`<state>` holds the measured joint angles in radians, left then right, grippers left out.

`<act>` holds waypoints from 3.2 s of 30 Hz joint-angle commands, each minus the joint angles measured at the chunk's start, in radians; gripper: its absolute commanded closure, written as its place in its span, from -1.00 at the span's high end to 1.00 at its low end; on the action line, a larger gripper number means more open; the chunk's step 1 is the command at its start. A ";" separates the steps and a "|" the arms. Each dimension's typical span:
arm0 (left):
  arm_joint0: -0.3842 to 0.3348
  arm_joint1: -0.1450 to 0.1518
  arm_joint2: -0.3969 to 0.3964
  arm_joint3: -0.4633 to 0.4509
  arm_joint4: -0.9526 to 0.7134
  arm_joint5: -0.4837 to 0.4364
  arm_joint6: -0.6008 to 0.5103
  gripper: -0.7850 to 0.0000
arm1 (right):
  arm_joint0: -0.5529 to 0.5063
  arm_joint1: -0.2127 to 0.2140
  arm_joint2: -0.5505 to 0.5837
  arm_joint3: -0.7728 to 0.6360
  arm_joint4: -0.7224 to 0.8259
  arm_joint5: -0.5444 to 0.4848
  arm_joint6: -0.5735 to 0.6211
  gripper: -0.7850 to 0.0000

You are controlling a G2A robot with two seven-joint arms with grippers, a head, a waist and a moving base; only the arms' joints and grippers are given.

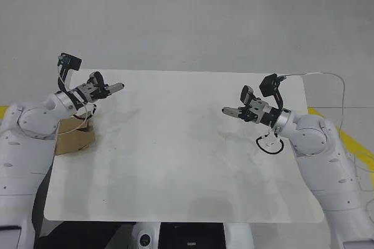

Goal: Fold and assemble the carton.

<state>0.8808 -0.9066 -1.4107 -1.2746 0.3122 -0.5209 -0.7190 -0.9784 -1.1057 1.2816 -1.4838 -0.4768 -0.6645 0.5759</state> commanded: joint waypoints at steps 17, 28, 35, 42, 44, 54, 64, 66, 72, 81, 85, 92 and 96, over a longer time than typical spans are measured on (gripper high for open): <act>-0.136 0.037 -0.098 0.305 -0.279 0.039 -0.341 1.00 | 0.000 0.000 0.000 0.000 0.000 0.000 0.000 1.00; -0.216 0.068 -0.136 0.483 -0.303 -0.016 -0.454 1.00 | 0.000 0.000 0.000 0.000 0.000 0.000 0.000 1.00; -0.271 0.093 -0.157 0.608 -0.277 -0.068 -0.485 1.00 | 0.000 0.000 0.000 0.000 0.000 0.000 0.000 1.00; -0.338 0.125 -0.165 0.752 -0.168 -0.063 -0.432 1.00 | 0.000 0.000 0.000 0.000 0.000 0.000 0.000 1.00; -0.348 0.131 -0.154 0.787 -0.120 -0.068 -0.402 1.00 | 0.000 0.000 0.000 0.000 0.000 0.000 0.000 1.00; -0.388 0.150 -0.112 0.946 0.025 -0.047 -0.259 1.00 | 0.000 0.000 0.000 0.000 0.000 0.000 0.000 1.00; -0.414 0.171 -0.091 1.041 0.068 -0.035 -0.346 1.00 | 0.000 0.000 0.000 0.000 0.000 0.000 0.000 1.00; -0.417 0.174 -0.095 1.059 0.052 -0.025 -0.371 1.00 | 0.000 0.000 0.000 0.000 0.000 0.000 0.000 1.00; -0.407 0.183 -0.112 1.089 -0.007 -0.035 -0.441 1.00 | 0.000 0.000 0.000 0.000 0.000 0.000 0.000 1.00; -0.375 0.182 -0.120 1.086 -0.068 -0.021 -0.492 0.73 | 0.000 0.000 0.000 0.000 0.000 0.000 0.000 1.00; -0.366 0.182 -0.120 1.081 -0.087 -0.021 -0.508 -0.23 | 0.000 0.000 0.000 0.000 0.000 0.000 0.000 1.00; -0.359 0.186 -0.125 1.073 -0.119 -0.030 -0.500 -0.94 | 0.000 0.000 0.000 0.000 0.000 0.000 0.000 1.00; -0.363 0.186 -0.134 1.065 -0.161 -0.047 -0.526 -0.92 | 0.000 0.000 0.000 0.000 0.000 0.000 0.000 1.00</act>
<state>0.5195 -0.7197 -1.5416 -0.2072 0.1661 -0.5610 -1.2334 -0.9784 -1.1057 1.2816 -1.4838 -0.4769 -0.6645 0.5759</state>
